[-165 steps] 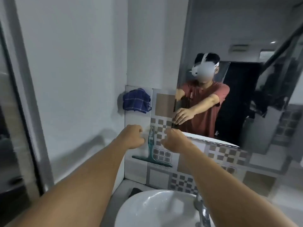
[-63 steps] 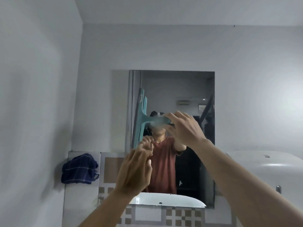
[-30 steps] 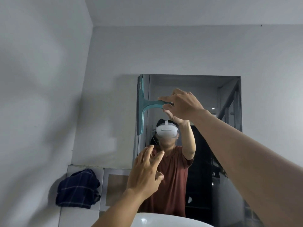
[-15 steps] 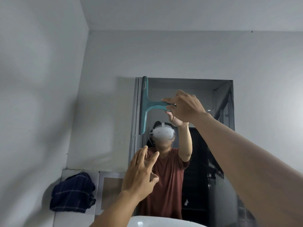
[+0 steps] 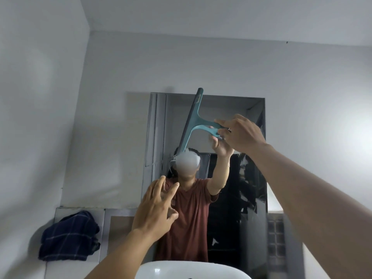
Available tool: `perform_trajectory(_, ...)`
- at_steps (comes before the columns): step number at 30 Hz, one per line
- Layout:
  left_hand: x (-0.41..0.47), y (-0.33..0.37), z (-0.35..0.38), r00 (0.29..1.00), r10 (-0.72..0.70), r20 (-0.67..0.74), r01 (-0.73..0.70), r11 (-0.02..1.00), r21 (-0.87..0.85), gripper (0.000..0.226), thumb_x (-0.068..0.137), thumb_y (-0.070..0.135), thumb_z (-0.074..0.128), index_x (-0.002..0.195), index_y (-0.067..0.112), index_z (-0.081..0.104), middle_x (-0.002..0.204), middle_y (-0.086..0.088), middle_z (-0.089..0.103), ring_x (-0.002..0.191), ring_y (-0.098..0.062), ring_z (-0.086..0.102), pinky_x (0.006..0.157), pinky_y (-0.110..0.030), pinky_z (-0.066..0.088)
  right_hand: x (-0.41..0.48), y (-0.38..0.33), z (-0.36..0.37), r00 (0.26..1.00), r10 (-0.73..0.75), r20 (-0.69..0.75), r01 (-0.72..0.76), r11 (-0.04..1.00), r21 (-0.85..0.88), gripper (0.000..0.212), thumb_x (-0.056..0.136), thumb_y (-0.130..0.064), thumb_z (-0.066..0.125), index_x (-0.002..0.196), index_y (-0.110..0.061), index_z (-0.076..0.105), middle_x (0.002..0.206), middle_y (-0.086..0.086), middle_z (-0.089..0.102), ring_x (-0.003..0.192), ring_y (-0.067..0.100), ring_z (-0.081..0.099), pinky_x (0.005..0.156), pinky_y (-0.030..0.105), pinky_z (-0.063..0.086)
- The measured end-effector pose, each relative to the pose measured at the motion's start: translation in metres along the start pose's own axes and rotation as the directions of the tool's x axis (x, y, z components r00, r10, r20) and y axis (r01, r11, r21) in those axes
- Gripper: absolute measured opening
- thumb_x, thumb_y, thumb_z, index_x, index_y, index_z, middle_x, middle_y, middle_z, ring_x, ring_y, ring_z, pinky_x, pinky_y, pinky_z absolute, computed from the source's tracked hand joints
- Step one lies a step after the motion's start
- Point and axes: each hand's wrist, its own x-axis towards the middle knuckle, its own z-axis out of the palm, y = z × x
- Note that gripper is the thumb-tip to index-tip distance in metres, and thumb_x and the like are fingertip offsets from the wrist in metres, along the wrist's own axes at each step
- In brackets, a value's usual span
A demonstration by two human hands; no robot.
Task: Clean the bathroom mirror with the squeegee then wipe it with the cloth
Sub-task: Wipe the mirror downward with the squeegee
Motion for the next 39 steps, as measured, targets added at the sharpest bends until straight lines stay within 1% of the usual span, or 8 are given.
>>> perform_trajectory(2, -0.001, -0.001, -0.001, 1.000, 0.001, 0.010, -0.001, 1.000, 0.015, 0.097, 0.069, 0.050, 0.083, 0.152, 0.034, 0.036, 0.159, -0.014, 0.032, 0.144, -0.036, 0.035, 0.101, -0.045, 0.051, -0.005, 0.008, -0.003, 0.999, 0.043, -0.002, -0.043, 0.999, 0.014, 0.038, 0.102, -0.043, 0.048, 0.140, -0.044, 0.055, 0.114, 0.001, 0.060, 0.099, 0.023, 0.062, 0.084, 0.041, 0.056)
perform_trajectory(4, -0.001, -0.002, -0.001, 1.000, 0.010, 0.015, -0.010, 1.000, 0.025, 0.099, 0.065, 0.048, 0.086, 0.150, 0.033, 0.039, 0.156, -0.015, 0.035, 0.141, -0.037, 0.039, 0.096, -0.045, 0.054, -0.011, 0.014, -0.004, 0.997, 0.073, 0.006, -0.073, 0.997, 0.017, 0.039, 0.102, -0.044, 0.048, 0.140, -0.044, 0.055, 0.113, 0.000, 0.060, 0.098, 0.019, 0.061, 0.081, 0.037, 0.055)
perform_trajectory(8, 0.000, -0.001, -0.002, 1.000, 0.001, 0.015, -0.002, 1.000, 0.028, 0.100, 0.063, 0.046, 0.088, 0.150, 0.032, 0.041, 0.155, -0.014, 0.036, 0.140, -0.036, 0.038, 0.089, -0.045, 0.058, -0.024, 0.019, -0.004, 0.996, 0.087, -0.008, -0.087, 0.996, 0.005, 0.040, 0.104, -0.039, 0.046, 0.143, -0.039, 0.054, 0.115, 0.004, 0.060, 0.103, 0.022, 0.061, 0.075, 0.031, 0.044)
perform_trajectory(14, 0.000, -0.003, -0.001, 1.000, 0.014, -0.008, -0.014, 0.999, 0.046, 0.100, 0.061, 0.045, 0.089, 0.149, 0.030, 0.045, 0.152, -0.016, 0.038, 0.138, -0.034, 0.030, 0.089, -0.046, 0.058, -0.033, 0.021, -0.013, 0.988, 0.152, -0.032, -0.151, 0.988, 0.037, 0.040, 0.105, -0.035, 0.044, 0.144, -0.036, 0.053, 0.116, 0.007, 0.059, 0.096, 0.023, 0.060, 0.086, 0.040, 0.055)
perform_trajectory(20, 0.001, -0.002, 0.002, 1.000, 0.010, -0.014, -0.009, 1.000, 0.029, 0.101, 0.056, 0.043, 0.092, 0.146, 0.028, 0.049, 0.150, -0.018, 0.041, 0.135, -0.035, 0.032, 0.084, -0.047, 0.060, -0.039, 0.042, -0.023, 0.956, 0.291, -0.042, -0.288, 0.955, 0.071, 0.043, 0.105, -0.033, 0.041, 0.147, -0.038, 0.051, 0.125, 0.009, 0.059, 0.107, 0.029, 0.062, 0.090, 0.044, 0.054)
perform_trajectory(25, 0.000, -0.001, 0.001, 1.000, 0.005, -0.003, -0.005, 1.000, 0.014, 0.102, 0.058, 0.040, 0.093, 0.148, 0.027, 0.047, 0.152, -0.019, 0.039, 0.136, -0.037, 0.033, 0.089, -0.050, 0.058, -0.052, 0.037, -0.013, 0.933, 0.357, -0.038, -0.349, 0.927, 0.141, 0.042, 0.104, -0.037, 0.044, 0.146, -0.039, 0.051, 0.127, 0.008, 0.060, 0.109, 0.030, 0.062, 0.091, 0.044, 0.053)
perform_trajectory(30, 0.000, 0.000, -0.001, 1.000, 0.009, 0.002, -0.009, 1.000, -0.001, 0.101, 0.062, 0.039, 0.091, 0.150, 0.028, 0.043, 0.155, -0.018, 0.035, 0.140, -0.038, 0.030, 0.092, -0.051, 0.056, -0.061, 0.030, -0.005, 0.910, 0.408, -0.069, -0.394, 0.906, 0.155, 0.041, 0.105, -0.036, 0.040, 0.144, -0.039, 0.052, 0.124, 0.010, 0.060, 0.107, 0.031, 0.062, 0.084, 0.039, 0.048)
perform_trajectory(39, 0.000, -0.002, 0.000, 1.000, 0.013, 0.003, -0.013, 1.000, -0.024, 0.099, 0.062, 0.037, 0.091, 0.149, 0.027, 0.044, 0.155, -0.018, 0.035, 0.141, -0.039, 0.030, 0.094, -0.054, 0.054, -0.062, 0.036, -0.010, 0.866, 0.496, -0.060, -0.475, 0.855, 0.210, 0.043, 0.104, -0.034, 0.041, 0.146, -0.040, 0.051, 0.128, 0.011, 0.060, 0.111, 0.033, 0.061, 0.088, 0.040, 0.048)
